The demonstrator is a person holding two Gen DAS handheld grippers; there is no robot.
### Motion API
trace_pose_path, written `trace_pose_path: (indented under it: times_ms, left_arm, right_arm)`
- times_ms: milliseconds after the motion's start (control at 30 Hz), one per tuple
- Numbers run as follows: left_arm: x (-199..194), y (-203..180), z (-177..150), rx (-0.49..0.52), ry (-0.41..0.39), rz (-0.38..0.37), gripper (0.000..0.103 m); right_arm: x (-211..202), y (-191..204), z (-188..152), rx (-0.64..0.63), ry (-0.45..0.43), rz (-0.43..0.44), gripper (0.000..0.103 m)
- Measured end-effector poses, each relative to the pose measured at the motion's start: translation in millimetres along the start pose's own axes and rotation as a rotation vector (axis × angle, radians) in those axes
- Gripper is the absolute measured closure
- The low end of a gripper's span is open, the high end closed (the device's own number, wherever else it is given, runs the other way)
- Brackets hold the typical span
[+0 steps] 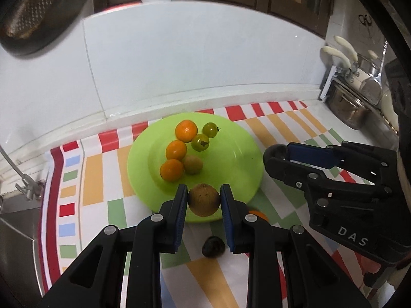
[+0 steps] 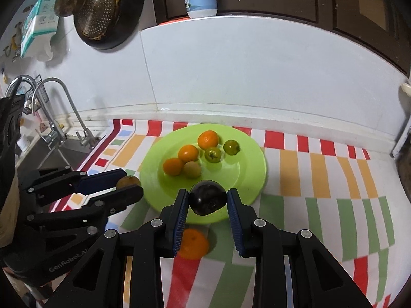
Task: Organize fruits
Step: 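Carry the dark plum onto the plate with the right gripper while the left gripper places the brown fruit there, then grasp the large orange with the right gripper while the left gripper grasps the second dark plum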
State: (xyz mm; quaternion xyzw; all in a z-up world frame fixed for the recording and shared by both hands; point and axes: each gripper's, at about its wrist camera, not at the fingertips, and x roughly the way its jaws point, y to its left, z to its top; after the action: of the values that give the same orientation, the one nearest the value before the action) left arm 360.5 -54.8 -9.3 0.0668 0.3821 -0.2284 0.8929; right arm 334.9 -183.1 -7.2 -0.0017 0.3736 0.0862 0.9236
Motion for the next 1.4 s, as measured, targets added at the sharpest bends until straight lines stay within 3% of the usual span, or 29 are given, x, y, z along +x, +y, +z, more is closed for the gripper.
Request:
trace_pose_path:
  times_ms: [500, 600, 667, 767, 1400]
  left_arm:
    - [38.1, 10.4, 13.0, -0.007, 0.051, 0.001, 0.077]
    - [35.7, 11.1, 13.9, -0.004, 0.039, 0.031, 0.066]
    - [30.8, 12.5, 12.4, 0.000, 0.028, 0.052, 0.064]
    - [21.9, 14.6, 7.9, 0.000, 0.018, 0.067, 0.060]
    - [-63.9, -12.1, -26.3, 0.055, -0.109, 0.103, 0.043]
  right_arm:
    - [49.6, -15.8, 4.4, 0.021, 0.076, 0.030, 0.071]
    - [53.2, -17.9, 5.3, 0.024, 0.081, 0.035, 0.071]
    - [52.5, -18.2, 5.6, 0.021, 0.083, 0.022, 0.070]
    - [43.8, -18.3, 5.2, 0.023, 0.064, 0.014, 0.063]
    - [-47.8, 5.7, -15.4, -0.020, -0.073, 0.014, 0.060]
